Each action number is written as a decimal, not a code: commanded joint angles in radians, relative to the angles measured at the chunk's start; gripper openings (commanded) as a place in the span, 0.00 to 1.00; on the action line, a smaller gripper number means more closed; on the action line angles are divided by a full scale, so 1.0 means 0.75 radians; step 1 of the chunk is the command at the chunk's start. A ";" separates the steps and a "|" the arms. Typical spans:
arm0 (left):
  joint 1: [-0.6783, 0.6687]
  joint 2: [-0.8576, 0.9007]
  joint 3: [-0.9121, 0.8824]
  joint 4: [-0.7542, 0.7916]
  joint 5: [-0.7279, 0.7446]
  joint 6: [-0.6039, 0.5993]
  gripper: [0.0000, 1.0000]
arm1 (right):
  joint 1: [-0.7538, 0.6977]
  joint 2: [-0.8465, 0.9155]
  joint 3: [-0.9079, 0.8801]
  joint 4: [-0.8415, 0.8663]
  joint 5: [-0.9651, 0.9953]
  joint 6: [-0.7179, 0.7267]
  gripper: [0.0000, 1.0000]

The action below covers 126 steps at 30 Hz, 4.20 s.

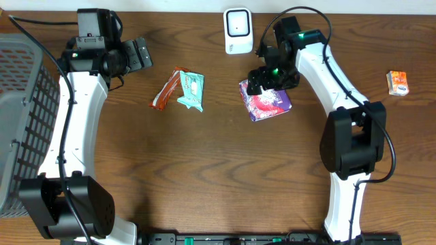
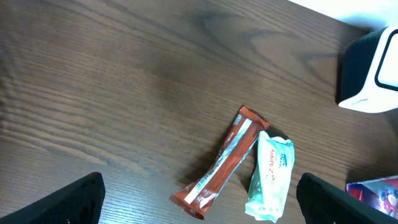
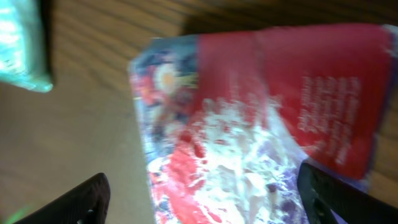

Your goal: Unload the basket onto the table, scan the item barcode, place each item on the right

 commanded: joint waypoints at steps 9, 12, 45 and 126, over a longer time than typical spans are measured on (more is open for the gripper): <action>0.002 0.012 -0.003 -0.001 -0.011 0.007 0.98 | 0.094 -0.174 0.037 0.008 0.257 0.055 0.82; 0.002 0.012 -0.003 -0.001 -0.011 0.007 0.98 | 0.165 -0.183 0.037 0.020 0.387 0.065 0.82; 0.002 0.012 -0.003 -0.001 -0.011 0.007 0.98 | 0.319 -0.034 0.044 0.146 0.491 0.400 0.01; 0.002 0.012 -0.003 -0.001 -0.011 0.007 0.98 | -0.280 -0.084 0.002 -0.141 0.728 0.488 0.01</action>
